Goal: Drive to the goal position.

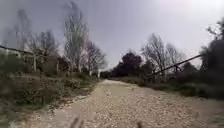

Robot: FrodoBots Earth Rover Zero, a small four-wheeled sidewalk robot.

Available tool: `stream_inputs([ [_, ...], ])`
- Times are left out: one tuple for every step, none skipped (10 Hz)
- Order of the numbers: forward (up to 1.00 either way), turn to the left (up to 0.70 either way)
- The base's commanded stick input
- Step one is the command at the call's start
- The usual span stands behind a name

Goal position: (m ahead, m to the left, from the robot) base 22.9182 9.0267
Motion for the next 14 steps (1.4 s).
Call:
stream_inputs([
  [0.48, 0.0],
  [0.45, 0.0],
  [0.42, 0.0],
  [0.39, 0.0],
  [0.35, 0.0],
  [0.34, 0.0],
  [0.34, 0.0],
  [0.34, 0.0],
  [0.34, 0.0],
  [0.35, 0.0],
  [0.37, 0.0],
  [0.63, 0.0],
  [0.69, 0.0],
  [0.7, 0.0],
])
